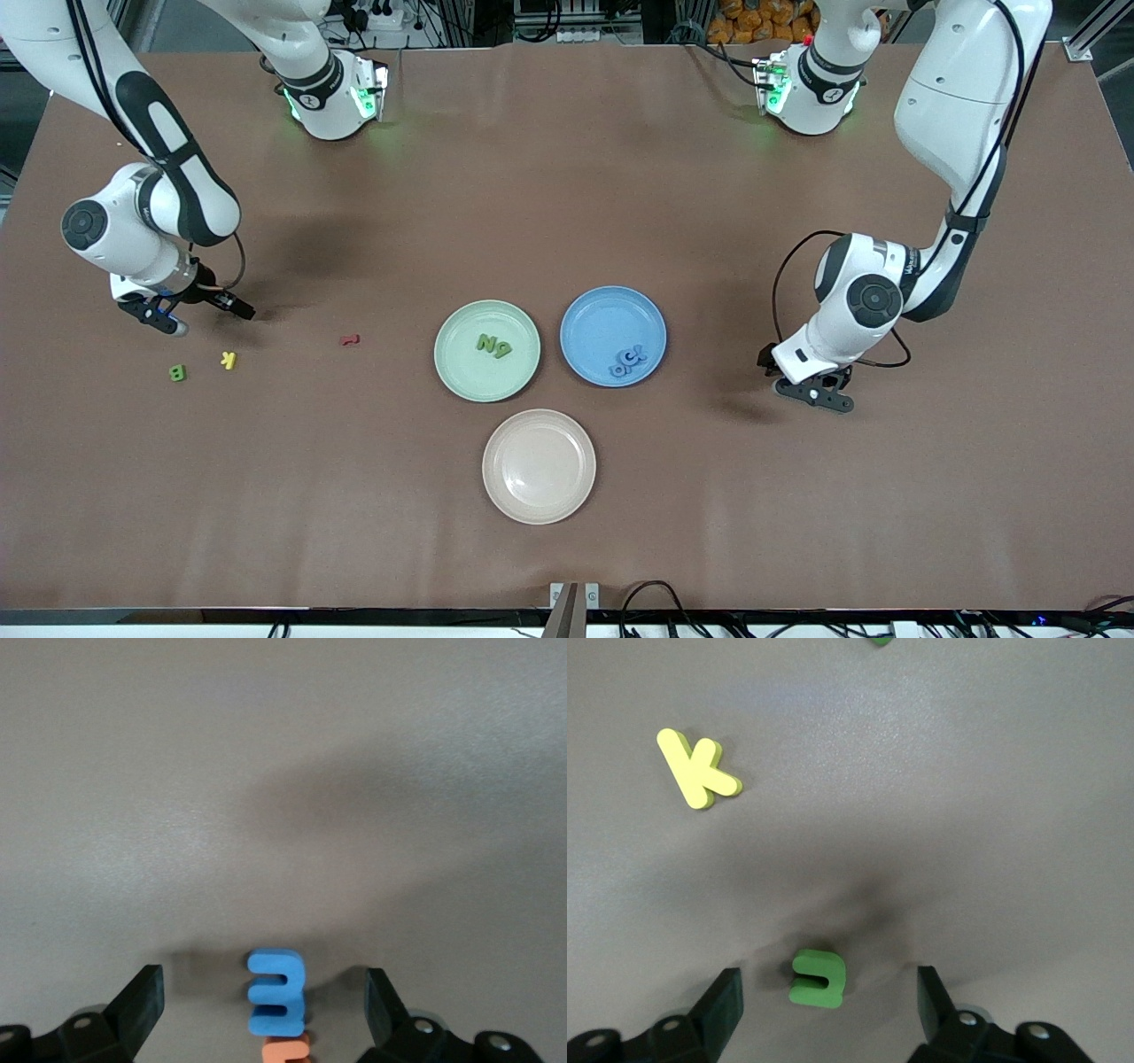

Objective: Sort letters by color into matching plates
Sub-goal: 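Reach the left gripper to the blue 3 while the right gripper reaches the 2, then close the left gripper on the blue 3 while the right gripper grasps the 2, then carry the blue 3 to the blue plate while the right gripper lifts the 2, then drop the green 2 onto the green plate while the left gripper releases the 3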

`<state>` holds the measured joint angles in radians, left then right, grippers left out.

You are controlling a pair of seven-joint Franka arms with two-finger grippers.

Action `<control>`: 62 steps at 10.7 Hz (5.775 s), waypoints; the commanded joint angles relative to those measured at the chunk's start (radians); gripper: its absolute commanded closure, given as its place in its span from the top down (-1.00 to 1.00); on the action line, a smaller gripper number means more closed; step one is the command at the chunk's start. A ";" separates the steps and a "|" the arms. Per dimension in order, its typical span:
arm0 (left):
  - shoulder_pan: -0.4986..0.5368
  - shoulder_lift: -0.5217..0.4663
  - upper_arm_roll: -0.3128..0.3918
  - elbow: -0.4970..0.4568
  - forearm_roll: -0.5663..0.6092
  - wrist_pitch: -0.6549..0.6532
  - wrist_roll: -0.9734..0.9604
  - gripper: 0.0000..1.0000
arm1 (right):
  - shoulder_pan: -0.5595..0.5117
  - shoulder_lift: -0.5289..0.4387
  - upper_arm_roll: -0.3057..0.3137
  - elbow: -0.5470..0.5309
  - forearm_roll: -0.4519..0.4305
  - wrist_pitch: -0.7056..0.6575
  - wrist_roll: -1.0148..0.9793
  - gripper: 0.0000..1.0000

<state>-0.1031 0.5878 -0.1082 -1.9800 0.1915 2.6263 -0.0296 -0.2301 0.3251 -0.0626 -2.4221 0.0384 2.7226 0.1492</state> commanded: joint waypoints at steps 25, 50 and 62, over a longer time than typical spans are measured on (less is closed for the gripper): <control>-0.024 -0.039 -0.056 0.056 -0.187 -0.038 -0.165 -1.00 | -0.022 0.017 0.017 -0.017 -0.005 0.022 -0.008 -0.59; -0.101 -0.058 -0.037 0.190 -0.032 -0.278 -0.411 1.00 | 0.629 0.164 0.047 0.621 0.001 -0.581 0.154 -0.59; 0.260 -0.349 -0.071 0.179 -0.142 -0.748 0.008 1.00 | 0.759 0.290 0.043 0.782 0.014 -0.583 0.354 1.00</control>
<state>0.1480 0.3719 -0.1664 -1.7732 0.0774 2.0451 -0.0159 0.5379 0.6086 -0.0114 -1.6703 0.0413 2.1636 0.4995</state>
